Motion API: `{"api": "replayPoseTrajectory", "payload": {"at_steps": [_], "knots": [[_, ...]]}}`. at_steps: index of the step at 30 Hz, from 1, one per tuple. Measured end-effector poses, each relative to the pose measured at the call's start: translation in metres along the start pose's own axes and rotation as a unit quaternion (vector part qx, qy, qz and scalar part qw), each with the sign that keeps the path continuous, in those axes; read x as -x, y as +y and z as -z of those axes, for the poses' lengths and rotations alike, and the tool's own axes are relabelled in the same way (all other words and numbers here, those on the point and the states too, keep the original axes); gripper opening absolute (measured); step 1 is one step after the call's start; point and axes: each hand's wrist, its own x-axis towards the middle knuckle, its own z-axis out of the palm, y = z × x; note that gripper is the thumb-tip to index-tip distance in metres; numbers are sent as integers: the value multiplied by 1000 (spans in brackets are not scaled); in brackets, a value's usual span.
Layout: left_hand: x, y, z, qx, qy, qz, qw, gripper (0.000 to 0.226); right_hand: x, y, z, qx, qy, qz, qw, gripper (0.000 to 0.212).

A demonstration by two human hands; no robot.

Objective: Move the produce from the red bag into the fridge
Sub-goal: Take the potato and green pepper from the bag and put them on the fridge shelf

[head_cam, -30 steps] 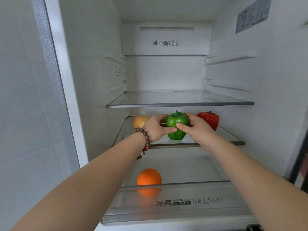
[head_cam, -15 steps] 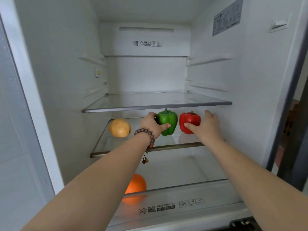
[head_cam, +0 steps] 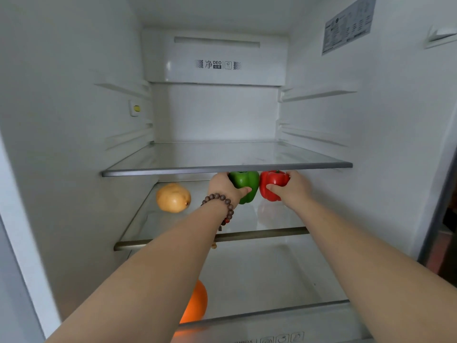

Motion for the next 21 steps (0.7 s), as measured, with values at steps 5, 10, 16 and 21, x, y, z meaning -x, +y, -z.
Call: {"api": "replayPoseTrajectory", "payload": {"at_steps": [5, 10, 16, 21], "knots": [[-13, 1, -10, -14, 3, 9, 1000, 52, -12, 4, -5, -24, 3, 13, 1000, 69], [-10, 2, -11, -5, 9, 1, 1000, 60, -11, 6, -3, -33, -8, 19, 999, 70], [3, 4, 0, -17, -22, 23, 999, 80, 3, 7, 6, -35, -23, 19, 999, 75], [30, 7, 11, -64, -27, -18, 997, 80, 31, 6, 12, -32, -33, 31, 998, 66]]}}
